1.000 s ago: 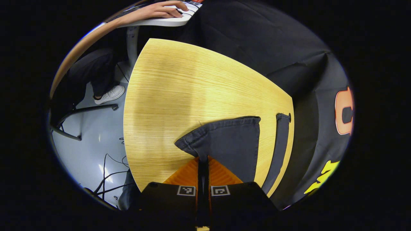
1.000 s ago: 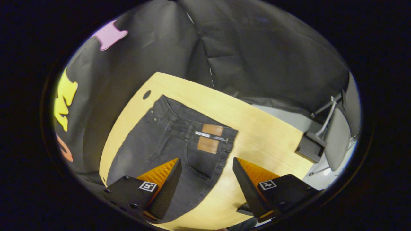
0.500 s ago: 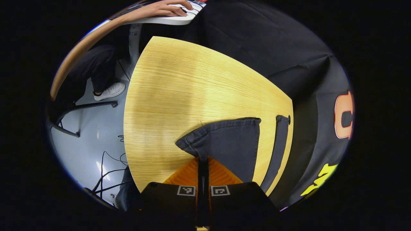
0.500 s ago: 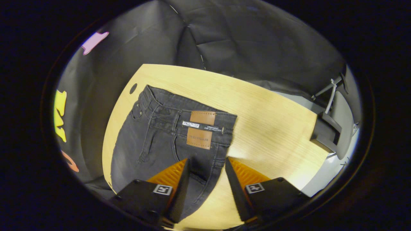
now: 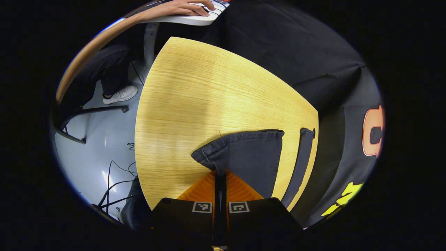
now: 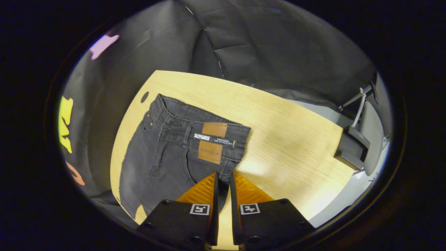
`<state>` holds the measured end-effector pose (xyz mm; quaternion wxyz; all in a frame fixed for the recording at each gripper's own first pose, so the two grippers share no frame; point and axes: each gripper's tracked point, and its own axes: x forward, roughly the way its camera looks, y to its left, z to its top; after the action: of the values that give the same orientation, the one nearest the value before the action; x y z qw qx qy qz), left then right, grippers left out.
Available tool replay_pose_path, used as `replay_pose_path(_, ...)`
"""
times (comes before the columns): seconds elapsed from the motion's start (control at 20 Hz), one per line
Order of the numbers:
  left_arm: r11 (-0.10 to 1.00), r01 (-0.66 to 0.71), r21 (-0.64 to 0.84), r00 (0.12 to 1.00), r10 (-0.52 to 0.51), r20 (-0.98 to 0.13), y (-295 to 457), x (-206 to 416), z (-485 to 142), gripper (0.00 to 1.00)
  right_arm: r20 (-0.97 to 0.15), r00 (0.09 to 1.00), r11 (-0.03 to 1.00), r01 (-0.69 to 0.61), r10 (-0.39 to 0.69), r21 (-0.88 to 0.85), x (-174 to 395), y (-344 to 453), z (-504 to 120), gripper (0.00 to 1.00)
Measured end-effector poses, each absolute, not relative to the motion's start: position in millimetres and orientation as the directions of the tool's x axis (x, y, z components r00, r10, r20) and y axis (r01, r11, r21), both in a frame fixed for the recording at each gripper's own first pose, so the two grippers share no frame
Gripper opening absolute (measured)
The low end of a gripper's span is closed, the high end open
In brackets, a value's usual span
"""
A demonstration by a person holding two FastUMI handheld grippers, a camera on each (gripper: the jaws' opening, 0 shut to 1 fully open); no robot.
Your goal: Grasp the waist and the cuffs of the jeans and fold them to make the two legs overlap; first hold the waist and fold one-third of the jeans toward the cuffs, then hold the cuffs and fold the remaining one-third in the same direction to finish folding.
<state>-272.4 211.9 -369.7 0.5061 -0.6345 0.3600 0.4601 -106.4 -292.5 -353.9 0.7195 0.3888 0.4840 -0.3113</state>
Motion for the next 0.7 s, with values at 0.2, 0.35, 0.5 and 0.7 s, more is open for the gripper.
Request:
replay_pose_path(0.2, -0.33, -0.886, -0.324, 0.351, -0.023, -0.936, 215, -259, -355, 0.04, -0.902, 0.43, 0.431, 0.817, -0.017, 0.382, -95, -294, -323, 0.17)
replay_pose_path(0.35, -0.356, -0.859, -0.367, 0.4, -0.02, -0.916, 225, -234, -335, 0.04, -0.865, 0.501, 0.434, 0.781, -0.009, 0.448, -69, -288, -300, 0.17)
replay_pose_path(0.5, -0.337, -0.84, -0.426, 0.452, 0.0, -0.892, 239, -197, -309, 0.03, -0.811, 0.585, 0.44, 0.726, 0.011, 0.529, -34, -278, -268, 0.17)
replay_pose_path(0.7, -0.31, -0.81, -0.498, 0.523, 0.005, -0.852, 262, -129, -284, 0.04, -0.743, 0.668, 0.439, 0.658, 0.036, 0.612, 19, -271, -237, 0.17)
